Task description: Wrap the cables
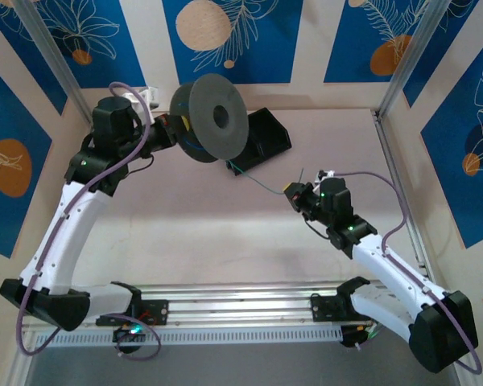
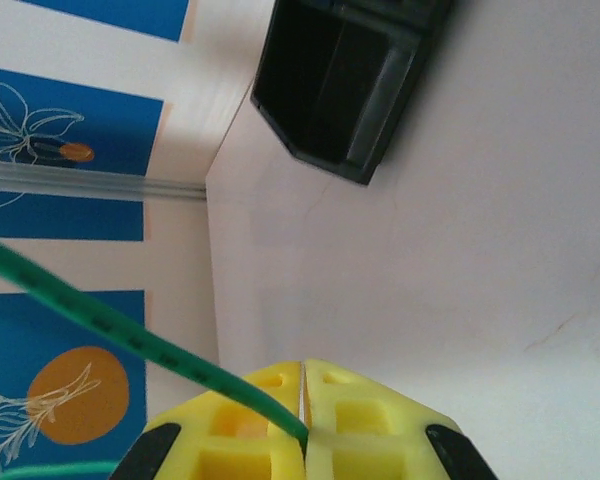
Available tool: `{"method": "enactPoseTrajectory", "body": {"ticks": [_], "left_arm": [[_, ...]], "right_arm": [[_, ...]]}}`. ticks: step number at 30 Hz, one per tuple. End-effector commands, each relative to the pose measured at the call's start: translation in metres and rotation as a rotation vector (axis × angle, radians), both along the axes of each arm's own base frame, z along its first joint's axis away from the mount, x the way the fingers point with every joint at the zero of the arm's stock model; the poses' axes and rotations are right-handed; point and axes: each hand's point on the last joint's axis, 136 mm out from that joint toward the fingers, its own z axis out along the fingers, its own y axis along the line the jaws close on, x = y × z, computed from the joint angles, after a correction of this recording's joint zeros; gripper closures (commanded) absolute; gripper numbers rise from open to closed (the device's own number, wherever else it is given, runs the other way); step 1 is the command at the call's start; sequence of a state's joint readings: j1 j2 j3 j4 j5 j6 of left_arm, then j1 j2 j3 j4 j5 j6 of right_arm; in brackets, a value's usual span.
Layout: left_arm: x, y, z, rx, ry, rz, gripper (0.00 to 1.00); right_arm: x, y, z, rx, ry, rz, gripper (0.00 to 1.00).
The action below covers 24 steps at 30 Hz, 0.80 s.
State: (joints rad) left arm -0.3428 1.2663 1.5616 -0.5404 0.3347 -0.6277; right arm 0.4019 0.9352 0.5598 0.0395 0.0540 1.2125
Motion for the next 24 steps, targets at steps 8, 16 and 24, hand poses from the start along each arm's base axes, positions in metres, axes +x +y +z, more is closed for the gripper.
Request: {"method": "enactPoseTrajectory", "body": {"ticks": [8,16,24], "left_arm": [[-0.054,-0.031,0.06,-0.11,-0.106,-0.36,1.0],[-0.068,-0.041,0.022,-0.027,-0.002,-0.482,1.0],[-0.088,-0.062,-0.034,0.202,0.081,-0.558,1.0]], "right_arm": [[0.034,-0.075,-0.024,-0.192,0.049,-0.074,1.0],[0.082,-0.093,0.019,-0.25,-0.046,-0.07,1.0],[0.12,-0.096,0.075,-0.308,-0.157,-0.024,1.0]]}}
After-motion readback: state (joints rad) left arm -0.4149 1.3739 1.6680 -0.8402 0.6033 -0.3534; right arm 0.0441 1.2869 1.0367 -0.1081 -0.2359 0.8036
